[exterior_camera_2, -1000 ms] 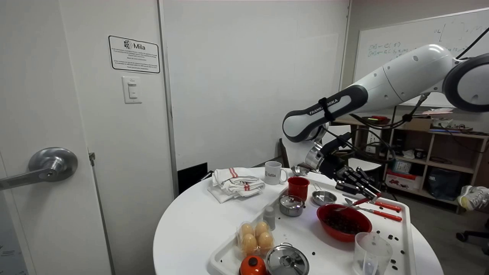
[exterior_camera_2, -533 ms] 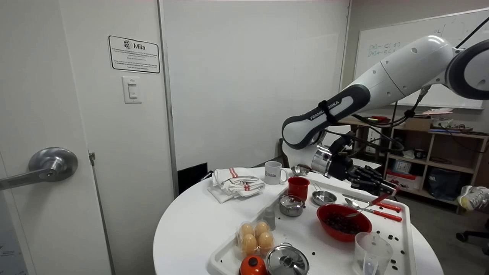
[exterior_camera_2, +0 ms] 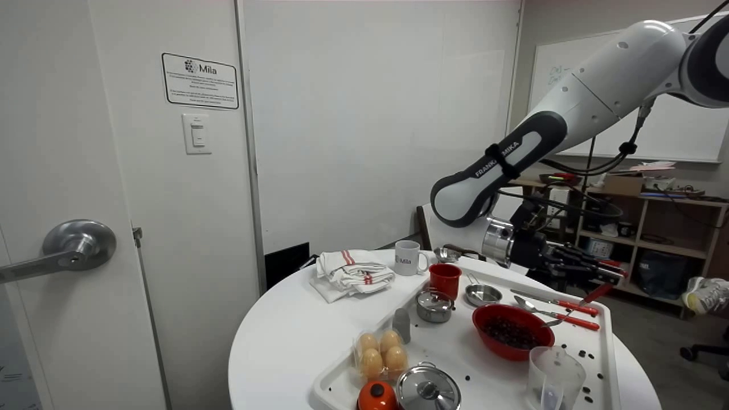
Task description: Use the fork to mix the contents in the bowl
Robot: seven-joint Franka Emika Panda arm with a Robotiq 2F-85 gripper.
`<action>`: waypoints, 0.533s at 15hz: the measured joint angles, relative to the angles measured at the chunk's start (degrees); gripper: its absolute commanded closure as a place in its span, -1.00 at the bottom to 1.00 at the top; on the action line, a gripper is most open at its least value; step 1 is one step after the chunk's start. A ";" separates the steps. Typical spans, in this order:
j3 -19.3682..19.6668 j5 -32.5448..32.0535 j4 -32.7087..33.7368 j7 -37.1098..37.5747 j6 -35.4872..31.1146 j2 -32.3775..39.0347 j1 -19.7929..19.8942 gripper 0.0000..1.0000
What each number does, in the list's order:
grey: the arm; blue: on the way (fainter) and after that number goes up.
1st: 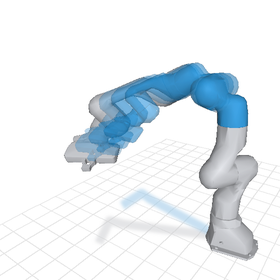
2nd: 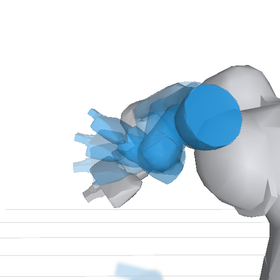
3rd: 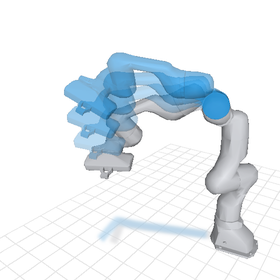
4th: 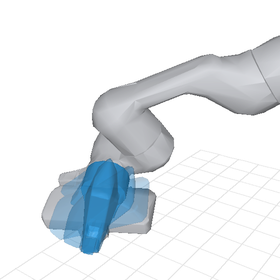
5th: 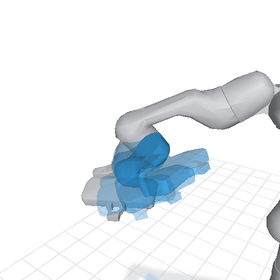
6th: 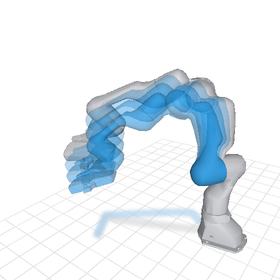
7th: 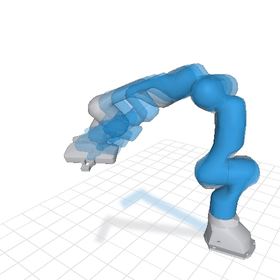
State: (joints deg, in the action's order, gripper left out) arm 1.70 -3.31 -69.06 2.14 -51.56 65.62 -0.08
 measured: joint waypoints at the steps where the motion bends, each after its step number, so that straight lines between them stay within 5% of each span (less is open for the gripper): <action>1: 0.13 0.04 -2.30 0.01 -2.07 -1.99 0.29 0.85; 8: 2.08 2.07 -19.18 0.67 -23.99 -16.45 4.18 0.85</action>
State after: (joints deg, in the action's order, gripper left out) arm 3.78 -1.24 -88.24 2.81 -75.56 49.17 4.10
